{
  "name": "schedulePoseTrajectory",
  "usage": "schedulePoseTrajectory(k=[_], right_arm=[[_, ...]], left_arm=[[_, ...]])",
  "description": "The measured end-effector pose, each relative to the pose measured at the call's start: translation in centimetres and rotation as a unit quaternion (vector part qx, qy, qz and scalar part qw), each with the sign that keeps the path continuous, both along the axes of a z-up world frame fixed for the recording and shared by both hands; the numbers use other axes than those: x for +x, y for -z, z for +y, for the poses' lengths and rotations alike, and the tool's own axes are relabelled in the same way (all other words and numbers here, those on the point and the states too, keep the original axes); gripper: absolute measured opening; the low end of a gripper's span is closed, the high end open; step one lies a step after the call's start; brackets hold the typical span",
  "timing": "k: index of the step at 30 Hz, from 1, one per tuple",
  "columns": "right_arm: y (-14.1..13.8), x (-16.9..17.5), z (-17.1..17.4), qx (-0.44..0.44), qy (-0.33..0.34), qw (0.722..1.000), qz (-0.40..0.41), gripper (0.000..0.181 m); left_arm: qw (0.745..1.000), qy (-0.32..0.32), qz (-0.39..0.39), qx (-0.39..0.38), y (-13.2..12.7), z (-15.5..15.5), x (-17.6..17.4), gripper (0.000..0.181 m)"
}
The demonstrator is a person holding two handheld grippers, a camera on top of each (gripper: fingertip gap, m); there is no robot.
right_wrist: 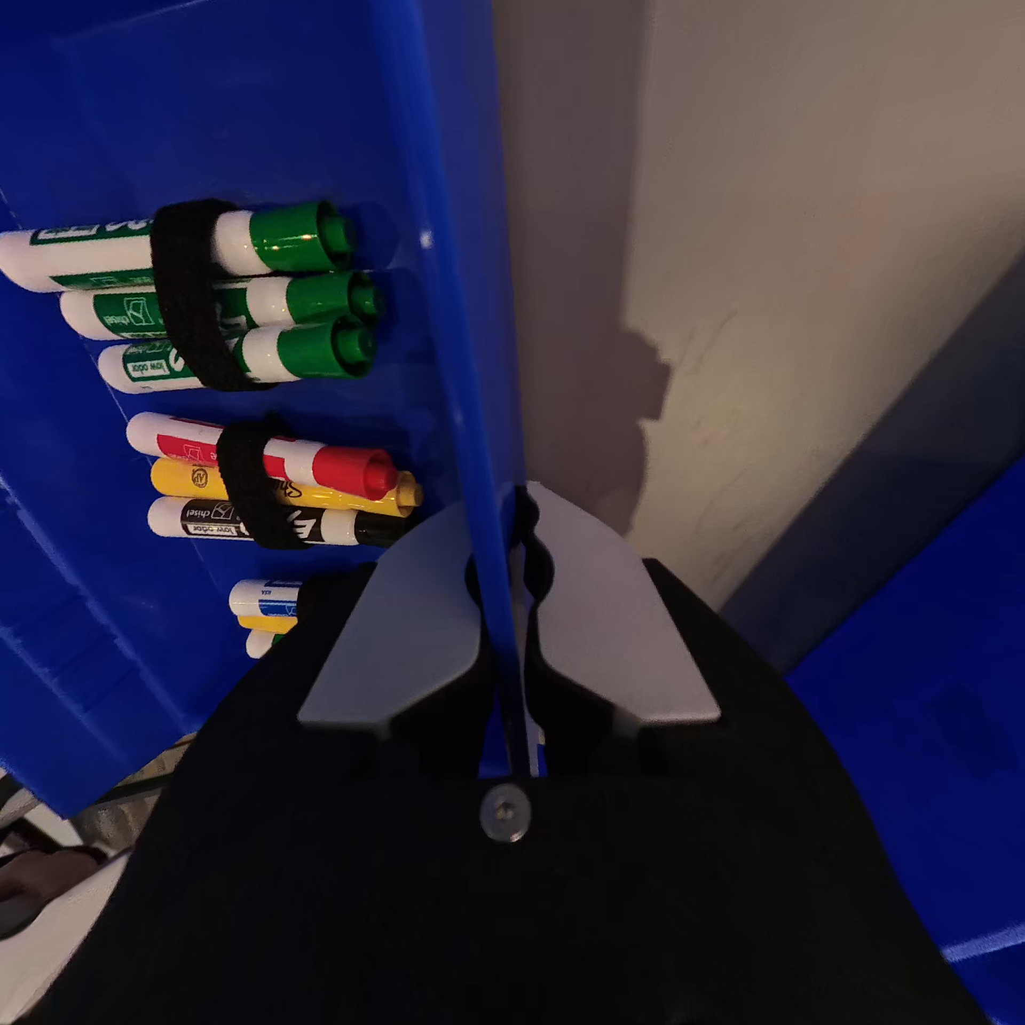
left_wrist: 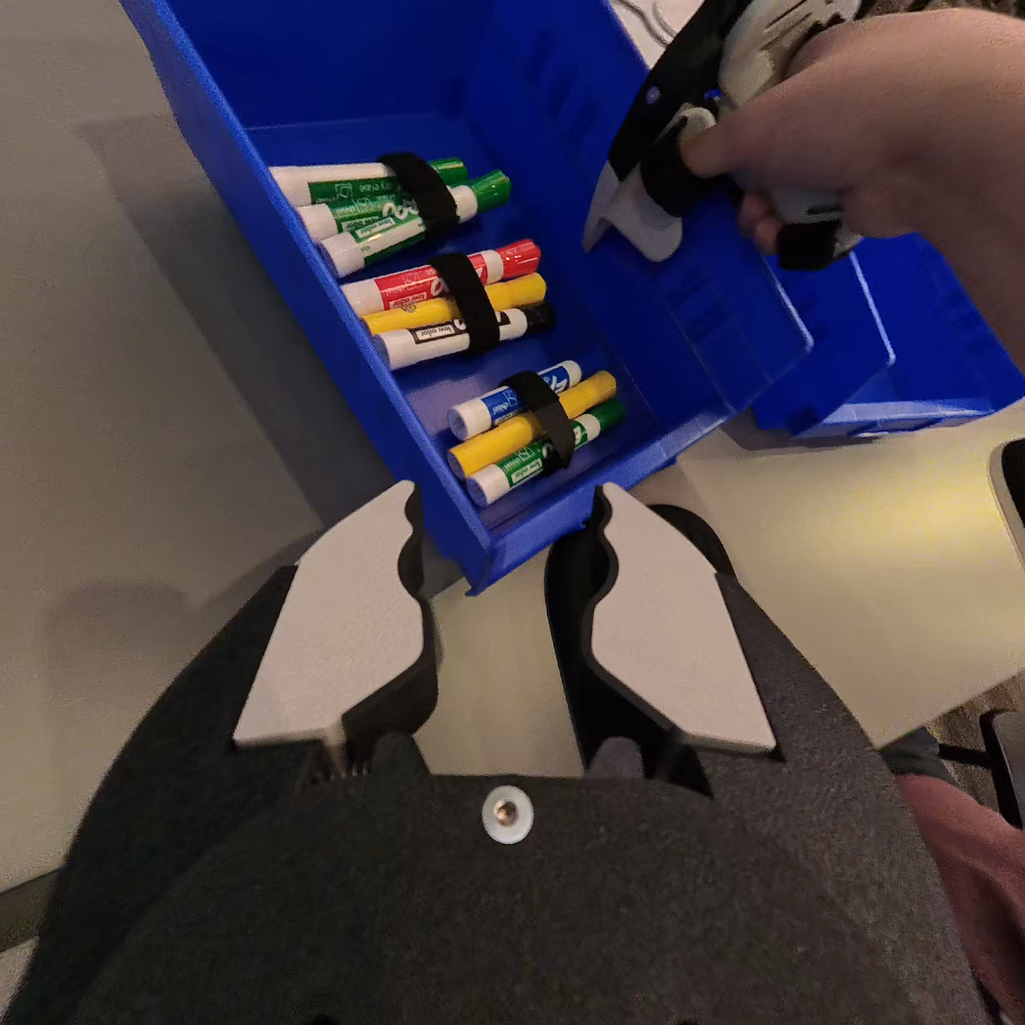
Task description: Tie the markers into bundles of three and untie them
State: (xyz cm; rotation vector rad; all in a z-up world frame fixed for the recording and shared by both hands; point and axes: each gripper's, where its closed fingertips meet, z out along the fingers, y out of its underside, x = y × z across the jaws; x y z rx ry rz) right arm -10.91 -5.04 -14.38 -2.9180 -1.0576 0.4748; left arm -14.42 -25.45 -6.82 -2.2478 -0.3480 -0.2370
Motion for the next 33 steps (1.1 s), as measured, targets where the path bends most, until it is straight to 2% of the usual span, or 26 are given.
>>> schedulePoseTrajectory(k=[4, 7, 9, 12, 17, 20, 23, 29, 33], right_arm=[[0.0, 0.0, -0.1, 0.008, 0.008, 1.000, -0.002, 0.015], [-0.7, -0.7, 0.1, 0.007, 0.016, 0.999, 0.042, 0.015], [-1.6, -1.1, 0.2, 0.001, 0.009, 0.998, 0.065, 0.026], [-4.2, -1.5, 0.6, 0.025, -0.048, 0.995, 0.088, 0.032], [-11.6, -0.6, 3.0, 0.194, -0.130, 0.961, 0.150, 0.040], [-14.4, 3.2, 3.6, 0.267, -0.171, 0.936, 0.150, 0.042], [-14.9, 9.3, 5.6, 0.314, -0.160, 0.928, 0.123, 0.046], [-11.1, 24.3, 11.7, 0.298, -0.041, 0.954, 0.013, 0.064], [-8.8, 30.8, 13.5, 0.289, 0.020, 0.957, -0.019, 0.073]], left_arm=[[0.999, -0.033, 0.014, -0.014, 1.4, 1.2, -1.2, 0.054], [0.998, -0.044, 0.022, -0.033, 2.5, 1.7, -1.7, 0.052], [0.998, -0.053, 0.021, -0.035, 3.0, 2.0, -2.0, 0.050], [0.997, -0.060, 0.020, -0.052, 3.9, 2.1, -2.5, 0.046], [0.995, -0.059, 0.033, -0.070, 4.9, 2.4, -3.6, 0.030], [0.995, -0.040, 0.043, -0.084, 5.2, 2.5, -3.8, 0.029], [0.991, 0.001, 0.082, -0.110, 5.3, 2.4, -4.2, 0.026], [0.981, 0.062, 0.116, -0.142, 5.5, 3.3, -6.2, 0.023], [0.976, 0.108, 0.123, -0.145, 5.6, 4.2, -7.1, 0.021]])
